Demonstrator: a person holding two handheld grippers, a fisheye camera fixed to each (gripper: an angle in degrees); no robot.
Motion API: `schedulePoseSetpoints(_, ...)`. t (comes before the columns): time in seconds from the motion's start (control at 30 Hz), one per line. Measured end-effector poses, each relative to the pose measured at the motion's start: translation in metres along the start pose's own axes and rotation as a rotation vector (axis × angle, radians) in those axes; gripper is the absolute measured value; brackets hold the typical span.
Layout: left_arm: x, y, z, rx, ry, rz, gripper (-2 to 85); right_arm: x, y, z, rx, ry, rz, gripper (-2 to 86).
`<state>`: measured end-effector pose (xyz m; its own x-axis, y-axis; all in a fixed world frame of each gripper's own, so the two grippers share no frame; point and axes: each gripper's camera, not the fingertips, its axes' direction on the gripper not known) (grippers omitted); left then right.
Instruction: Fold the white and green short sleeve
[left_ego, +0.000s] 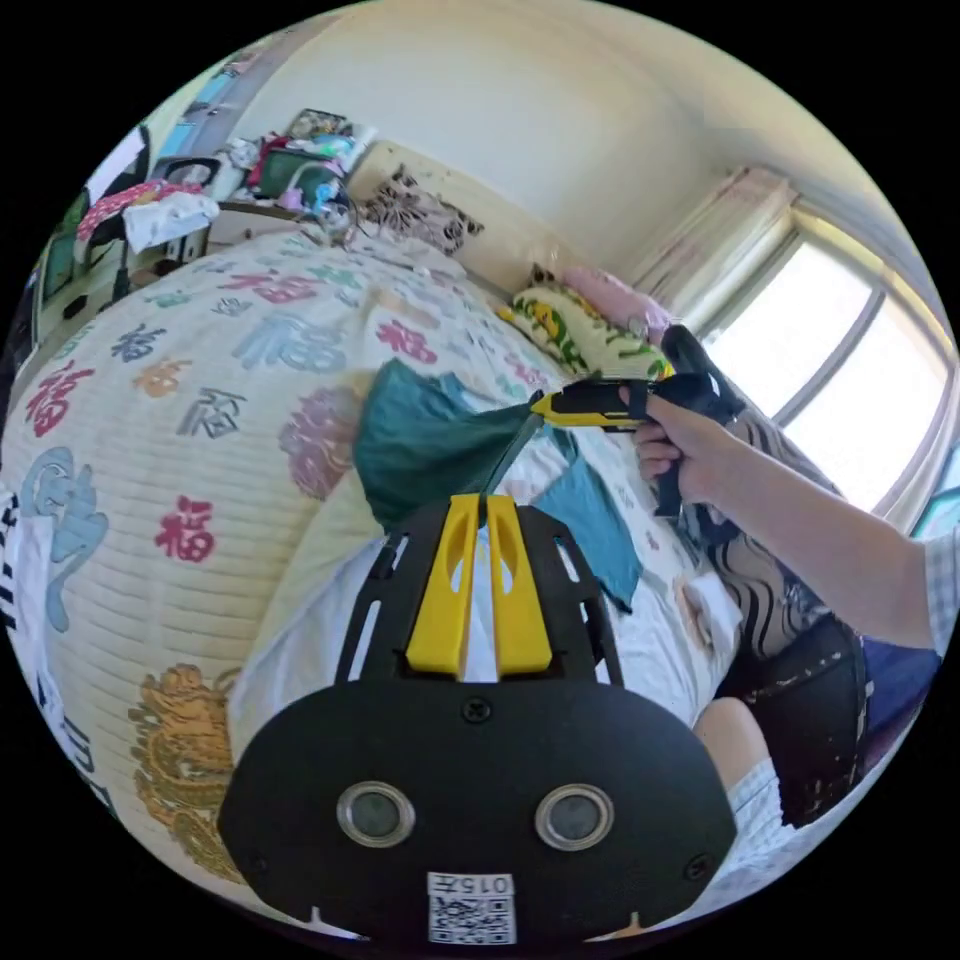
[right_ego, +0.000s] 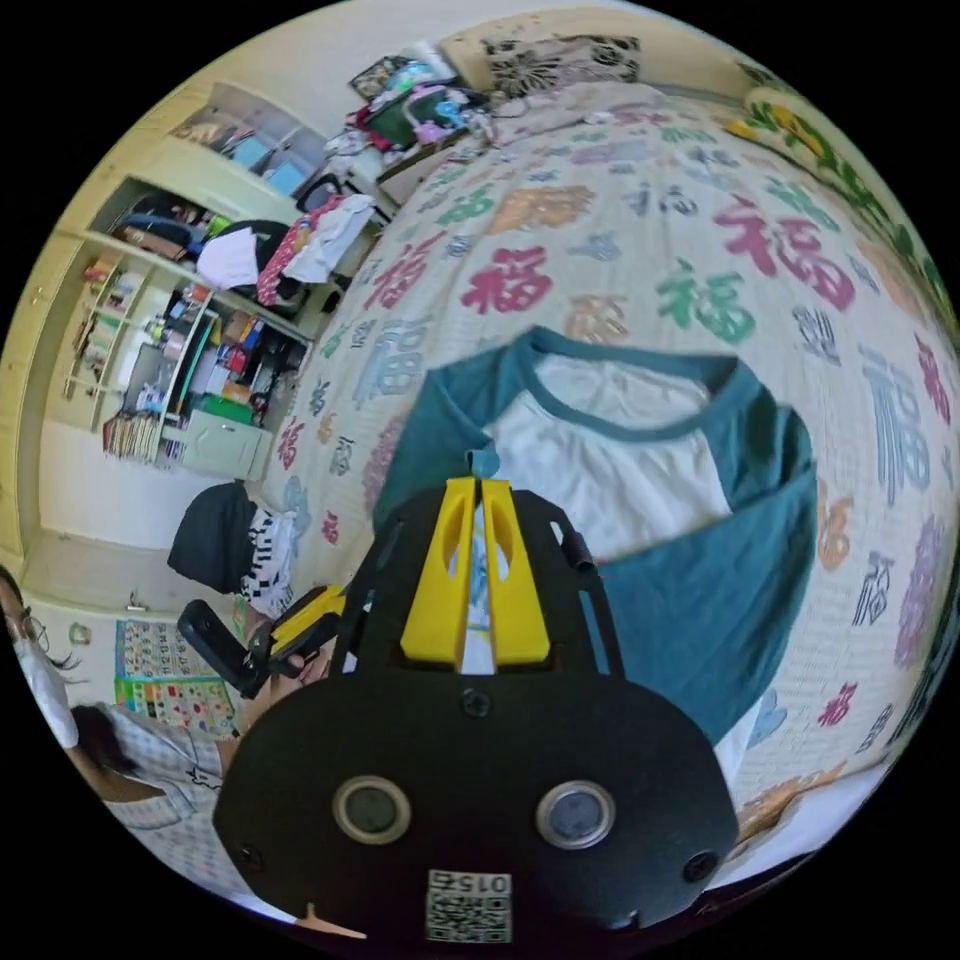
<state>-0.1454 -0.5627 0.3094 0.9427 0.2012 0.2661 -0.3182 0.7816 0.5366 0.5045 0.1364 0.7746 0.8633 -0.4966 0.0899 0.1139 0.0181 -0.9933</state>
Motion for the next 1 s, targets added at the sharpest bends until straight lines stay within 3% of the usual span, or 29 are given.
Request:
schedulePoseSetpoints(0.13, 0.019, 0.017, 0.059, -0.212, 0.019, 0.027, 3.6, 0.051, 0.012, 0.011, -0.133, 0.076, 0.099, 2.7)
schedulePoseSetpoints(0.27, 0.022, 0.011, 0.058, -0.155, 0.042, 0.02, 3.8, 0.059, 0.009, -0.01, -0.055, 0.132, 0.069, 2.5)
schedulePoseSetpoints(0.4, 0.019, -0.02, 0.069, -0.102, -0.019, 0.036, 2.7, 0.036, -0.01, -0.013, -0.052, 0.108, -0.126, -0.1)
schedulePoseSetpoints(0.6, 0.025, -0.029, 0.152, -0.343, -0.038, 0.105, 0.2, 0.046, -0.03, 0.012, -0.201, 0.173, -0.145, -0.9)
schedulePoseSetpoints(0.73, 0.033, -0.024, 0.164, -0.343, -0.08, 0.13, 0.1, 0.049, -0.034, -0.012, -0.178, 0.282, -0.152, -0.9)
schedulePoseSetpoints(0.8, 0.036, -0.029, 0.168, -0.357, -0.078, 0.129, 0.6, 0.044, -0.04, -0.024, -0.167, 0.232, -0.194, -0.8)
schedulePoseSetpoints(0.9, 0.032, -0.038, 0.161, -0.219, -0.046, 0.094, 1.0, 0.018, -0.056, -0.041, -0.104, 0.103, -0.336, -0.7)
schedulePoseSetpoints(1.0, 0.018, -0.049, 0.17, -0.16, -0.132, 0.051, 0.9, -0.009, -0.076, -0.034, -0.126, 0.106, -0.437, -0.7)
